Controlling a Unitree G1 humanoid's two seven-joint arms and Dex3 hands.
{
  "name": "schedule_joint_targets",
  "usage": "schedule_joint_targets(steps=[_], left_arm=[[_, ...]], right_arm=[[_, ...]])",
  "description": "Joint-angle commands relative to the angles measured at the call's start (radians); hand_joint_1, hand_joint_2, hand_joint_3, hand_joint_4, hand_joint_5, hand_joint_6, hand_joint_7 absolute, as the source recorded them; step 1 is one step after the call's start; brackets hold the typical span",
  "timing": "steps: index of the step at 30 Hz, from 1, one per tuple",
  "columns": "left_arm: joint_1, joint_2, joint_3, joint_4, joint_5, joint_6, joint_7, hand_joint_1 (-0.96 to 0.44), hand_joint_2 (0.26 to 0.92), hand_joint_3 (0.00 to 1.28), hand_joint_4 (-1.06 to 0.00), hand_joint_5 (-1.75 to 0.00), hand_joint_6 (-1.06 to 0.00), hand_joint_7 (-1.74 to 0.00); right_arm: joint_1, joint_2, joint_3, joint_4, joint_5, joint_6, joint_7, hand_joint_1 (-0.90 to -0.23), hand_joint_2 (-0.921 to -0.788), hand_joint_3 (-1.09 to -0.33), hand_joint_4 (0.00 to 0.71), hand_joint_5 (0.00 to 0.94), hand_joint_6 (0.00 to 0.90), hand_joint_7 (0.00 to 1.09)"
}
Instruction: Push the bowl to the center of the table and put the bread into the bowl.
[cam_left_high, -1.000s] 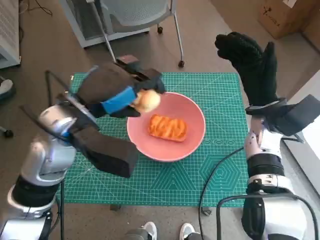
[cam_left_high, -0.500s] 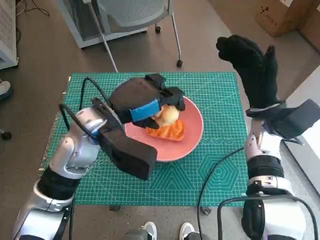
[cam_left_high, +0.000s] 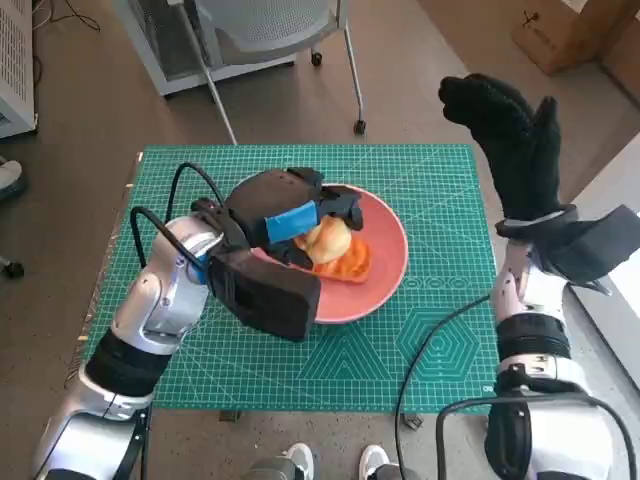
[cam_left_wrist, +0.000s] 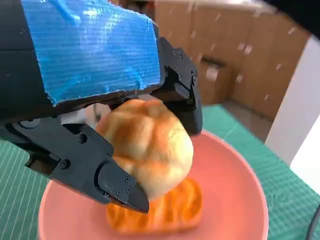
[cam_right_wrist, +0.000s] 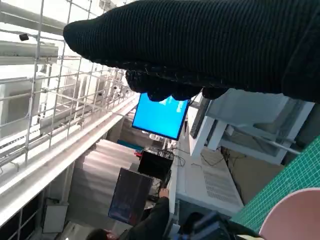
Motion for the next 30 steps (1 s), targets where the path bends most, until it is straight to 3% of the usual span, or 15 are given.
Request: schedule_joint_targets(steps=[1, 8, 13, 18, 22, 30], left_arm=[[0.006, -0.007, 0.014, -0.037, -0.036, 0.026, -0.025, -0.25, 0.844, 0.00, -0.30, -0.03, -0.32, -0.26], [0.030, 0.012, 0.035, -0.057, -0.063, -0.009, 0.001, -0.29, 0.832, 0.00, -0.28, 0.00, -0.30, -0.22], [0.048, 0.032, 0.058, -0.070, -0.065, -0.052, 0.036, -0.40, 0.839, 0.00, -0.24, 0.00, -0.28, -0.19], [0.065, 0.053, 0.096, -0.079, -0.087, -0.097, 0.060, -0.59, 0.885, 0.02, -0.21, 0.00, -0.25, -0.18], [0.076, 0.071, 0.128, -0.089, -0.105, -0.123, 0.072, -0.66, 0.913, 0.03, -0.21, 0.00, -0.25, -0.17], [0.094, 0.093, 0.250, -0.094, -0.249, -0.161, 0.073, -0.65, 0.919, 0.04, -0.21, -0.01, -0.27, -0.14]], right_arm=[[0.026, 0.001, 0.000, 0.002, -0.004, 0.009, -0.010, -0.661, -0.921, -0.636, 0.214, 0.000, 0.340, 0.00], [0.027, 0.007, 0.007, -0.004, -0.011, 0.006, -0.026, -0.664, -0.921, -0.637, 0.213, 0.000, 0.342, 0.00], [0.026, 0.012, 0.014, -0.012, -0.014, 0.006, -0.033, -0.666, -0.921, -0.640, 0.215, 0.001, 0.343, 0.00], [0.028, 0.021, 0.024, -0.026, -0.016, 0.004, -0.035, -0.676, -0.921, -0.642, 0.216, 0.001, 0.344, 0.00], [0.028, 0.025, 0.031, -0.031, -0.013, 0.009, -0.031, -0.681, -0.921, -0.643, 0.216, 0.001, 0.345, 0.00], [0.028, 0.036, 0.038, -0.047, 0.001, 0.028, -0.006, -0.681, -0.921, -0.637, 0.217, 0.001, 0.345, 0.00]])
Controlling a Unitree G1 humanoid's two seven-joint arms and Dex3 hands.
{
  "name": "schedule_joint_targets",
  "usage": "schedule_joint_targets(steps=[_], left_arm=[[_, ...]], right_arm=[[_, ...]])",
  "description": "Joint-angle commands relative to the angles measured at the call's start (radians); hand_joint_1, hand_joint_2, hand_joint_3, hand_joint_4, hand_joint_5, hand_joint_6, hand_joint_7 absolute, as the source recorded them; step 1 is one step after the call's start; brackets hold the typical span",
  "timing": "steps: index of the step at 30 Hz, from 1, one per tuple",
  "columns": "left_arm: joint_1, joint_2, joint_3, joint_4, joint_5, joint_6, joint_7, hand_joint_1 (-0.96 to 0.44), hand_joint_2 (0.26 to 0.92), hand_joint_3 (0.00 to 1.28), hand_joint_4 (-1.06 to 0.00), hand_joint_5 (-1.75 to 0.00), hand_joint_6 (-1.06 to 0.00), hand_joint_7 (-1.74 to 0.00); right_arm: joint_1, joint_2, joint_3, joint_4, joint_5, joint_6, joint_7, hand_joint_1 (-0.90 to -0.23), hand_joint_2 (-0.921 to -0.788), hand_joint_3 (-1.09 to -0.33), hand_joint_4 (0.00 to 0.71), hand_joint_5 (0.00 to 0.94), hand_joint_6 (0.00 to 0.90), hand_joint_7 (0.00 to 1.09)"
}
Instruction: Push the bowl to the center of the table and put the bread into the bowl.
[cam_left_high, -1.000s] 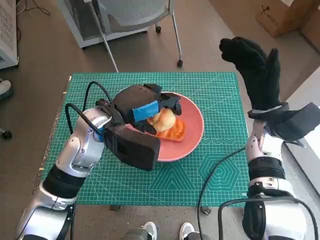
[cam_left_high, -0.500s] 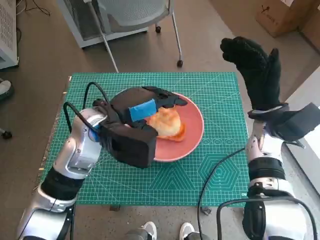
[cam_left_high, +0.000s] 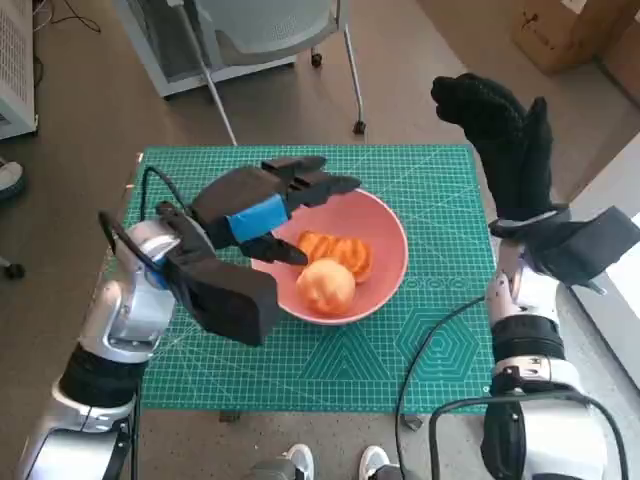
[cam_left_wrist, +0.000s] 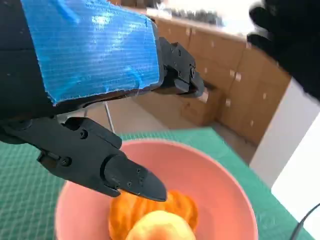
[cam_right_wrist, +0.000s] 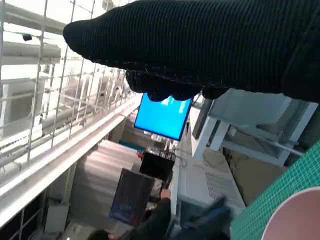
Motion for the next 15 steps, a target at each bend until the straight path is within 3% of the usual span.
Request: schedule_joint_targets(steps=[1, 6, 13, 15], left_arm=[[0.018, 0.011, 0.104, 0.000, -0.139, -0.034, 0.010, -0.65, 0.919, 0.03, -0.21, -0.01, -0.27, -0.13], [0.045, -0.019, 0.195, 0.016, -0.298, -0.028, 0.011, -0.62, 0.921, 0.04, -0.21, 0.00, -0.27, -0.12], [0.061, -0.085, 0.317, -0.009, -0.551, 0.103, 0.018, -0.57, 0.921, 0.12, -0.15, 0.00, -0.22, -0.10], [0.061, -0.098, 0.342, -0.009, -0.601, 0.128, 0.022, -0.57, 0.916, 0.16, -0.12, 0.00, -0.12, -0.24]], right_arm=[[0.023, 0.012, 0.008, -0.011, 0.004, 0.026, 0.023, -0.681, -0.921, -0.637, 0.217, 0.001, 0.345, 0.00], [0.023, 0.017, 0.008, -0.027, 0.012, 0.036, 0.040, -0.675, -0.921, -0.632, 0.219, 0.002, 0.347, 0.00], [0.011, 0.017, 0.008, -0.039, 0.014, 0.051, 0.048, -0.671, -0.921, -0.630, 0.218, 0.001, 0.347, 0.00], [0.007, 0.017, 0.007, -0.040, 0.015, 0.055, 0.049, -0.668, -0.921, -0.631, 0.219, 0.001, 0.347, 0.00]])
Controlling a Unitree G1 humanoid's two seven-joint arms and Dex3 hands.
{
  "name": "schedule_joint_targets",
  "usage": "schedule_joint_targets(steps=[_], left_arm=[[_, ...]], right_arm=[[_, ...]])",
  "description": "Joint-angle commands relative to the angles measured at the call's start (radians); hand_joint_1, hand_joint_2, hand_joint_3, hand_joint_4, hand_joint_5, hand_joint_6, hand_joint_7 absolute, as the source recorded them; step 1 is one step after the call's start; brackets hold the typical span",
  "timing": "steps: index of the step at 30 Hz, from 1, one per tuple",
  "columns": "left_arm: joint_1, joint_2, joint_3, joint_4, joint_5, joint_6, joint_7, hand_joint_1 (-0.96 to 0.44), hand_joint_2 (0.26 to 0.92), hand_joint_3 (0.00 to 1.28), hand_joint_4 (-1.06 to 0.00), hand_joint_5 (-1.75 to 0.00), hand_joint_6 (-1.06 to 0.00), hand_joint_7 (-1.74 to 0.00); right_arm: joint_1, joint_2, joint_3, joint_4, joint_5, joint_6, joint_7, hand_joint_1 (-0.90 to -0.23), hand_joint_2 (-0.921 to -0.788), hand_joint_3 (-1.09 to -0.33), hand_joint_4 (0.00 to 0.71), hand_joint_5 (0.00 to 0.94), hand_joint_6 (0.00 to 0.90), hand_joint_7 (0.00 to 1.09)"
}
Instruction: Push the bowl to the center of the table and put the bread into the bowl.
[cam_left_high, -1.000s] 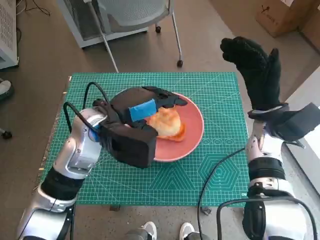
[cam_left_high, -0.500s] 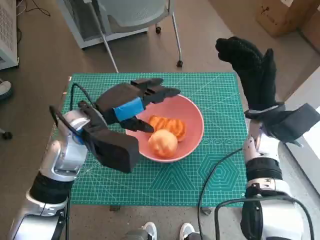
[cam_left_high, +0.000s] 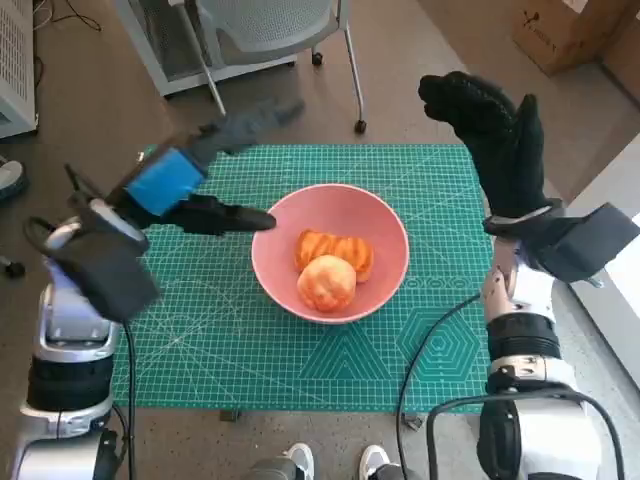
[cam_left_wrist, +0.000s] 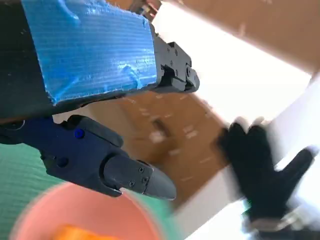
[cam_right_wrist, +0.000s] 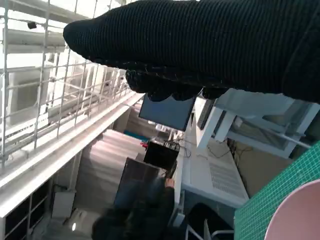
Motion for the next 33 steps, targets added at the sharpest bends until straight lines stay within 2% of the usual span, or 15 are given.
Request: schedule_joint_targets(steps=[1, 4, 9, 17, 26, 33], left_arm=[[0.012, -0.034, 0.063, -0.012, -0.122, 0.068, 0.015, -0.57, 0.917, 0.18, -0.11, 0.00, -0.08, -0.31], [0.024, -0.059, 0.094, -0.017, -0.177, 0.085, 0.035, -0.58, 0.919, 0.19, -0.10, 0.00, -0.03, -0.40], [0.037, -0.077, 0.114, -0.015, -0.204, 0.084, 0.066, -0.58, 0.920, 0.20, -0.10, 0.00, 0.00, -0.47], [0.035, -0.071, 0.118, 0.015, -0.196, 0.047, 0.070, -0.60, 0.921, 0.22, -0.11, -0.01, 0.00, -0.51], [0.012, -0.074, 0.114, 0.027, -0.196, 0.053, 0.086, -0.62, 0.921, 0.24, -0.10, 0.00, 0.00, -0.52], [-0.009, -0.077, 0.116, 0.044, -0.209, 0.054, 0.088, -0.63, 0.921, 0.25, -0.11, -0.01, 0.00, -0.53]], right_arm=[[0.004, 0.007, 0.003, 0.000, 0.008, 0.023, 0.011, -0.666, -0.921, -0.631, 0.219, 0.001, 0.347, 0.00], [-0.004, 0.008, 0.004, 0.001, 0.007, 0.026, 0.009, -0.661, -0.921, -0.631, 0.219, 0.001, 0.347, 0.00], [-0.015, 0.012, 0.007, -0.001, 0.004, 0.032, 0.007, -0.660, -0.921, -0.634, 0.219, 0.001, 0.347, 0.00], [-0.019, 0.021, 0.018, -0.006, -0.005, 0.032, -0.001, -0.668, -0.921, -0.629, 0.217, 0.000, 0.345, 0.00], [-0.022, 0.012, 0.028, -0.011, -0.019, 0.036, -0.012, -0.684, -0.921, -0.635, 0.215, 0.000, 0.343, 0.00], [-0.025, 0.004, 0.033, -0.013, -0.018, 0.047, -0.019, -0.695, -0.921, -0.635, 0.214, 0.000, 0.344, 0.00]])
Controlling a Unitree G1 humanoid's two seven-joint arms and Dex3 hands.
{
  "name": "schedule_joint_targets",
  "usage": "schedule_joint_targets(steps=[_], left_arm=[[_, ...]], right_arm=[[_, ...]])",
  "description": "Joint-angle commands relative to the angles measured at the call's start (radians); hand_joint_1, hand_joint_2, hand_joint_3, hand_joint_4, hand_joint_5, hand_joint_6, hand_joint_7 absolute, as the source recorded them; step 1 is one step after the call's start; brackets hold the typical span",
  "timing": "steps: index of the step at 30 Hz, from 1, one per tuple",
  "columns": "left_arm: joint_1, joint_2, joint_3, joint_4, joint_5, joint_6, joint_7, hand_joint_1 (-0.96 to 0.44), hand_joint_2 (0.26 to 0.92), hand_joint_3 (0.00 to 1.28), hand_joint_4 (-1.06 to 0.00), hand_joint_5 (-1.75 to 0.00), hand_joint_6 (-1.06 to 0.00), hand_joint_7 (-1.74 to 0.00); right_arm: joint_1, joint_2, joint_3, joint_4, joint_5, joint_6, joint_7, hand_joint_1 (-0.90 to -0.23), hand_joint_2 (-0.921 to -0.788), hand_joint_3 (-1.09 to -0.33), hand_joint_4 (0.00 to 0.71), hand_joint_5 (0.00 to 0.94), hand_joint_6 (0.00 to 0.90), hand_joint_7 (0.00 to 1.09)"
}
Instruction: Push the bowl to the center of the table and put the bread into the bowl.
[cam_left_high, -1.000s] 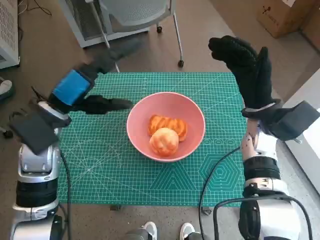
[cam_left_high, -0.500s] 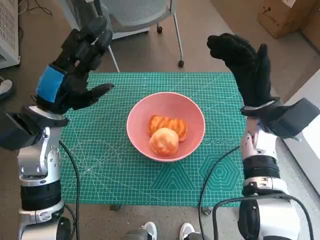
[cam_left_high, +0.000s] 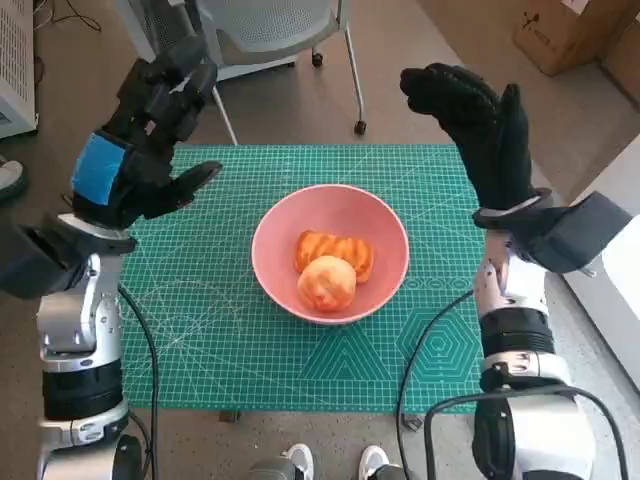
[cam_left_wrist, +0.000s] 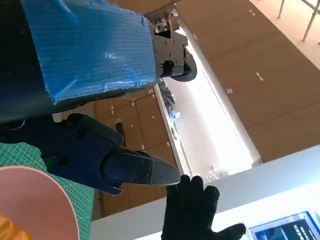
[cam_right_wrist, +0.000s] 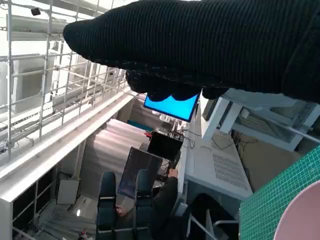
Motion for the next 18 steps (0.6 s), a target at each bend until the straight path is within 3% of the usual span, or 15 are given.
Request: schedule_joint_targets(steps=[1, 18], left_arm=[[-0.034, -0.005, 0.007, 0.009, -0.019, -0.004, 0.007, -0.63, 0.921, 0.25, -0.11, -0.01, 0.00, -0.54], [-0.054, -0.015, -0.002, 0.031, -0.031, -0.007, 0.012, -0.61, 0.921, 0.20, -0.12, -0.01, 0.00, -0.57]], right_arm=[[0.002, -0.013, 0.005, 0.002, -0.011, 0.023, -0.009, -0.697, -0.921, -0.635, 0.214, 0.000, 0.344, 0.00], [0.006, -0.018, 0.011, -0.019, -0.013, 0.033, -0.025, -0.711, -0.921, -0.614, 0.214, 0.000, 0.344, 0.00]])
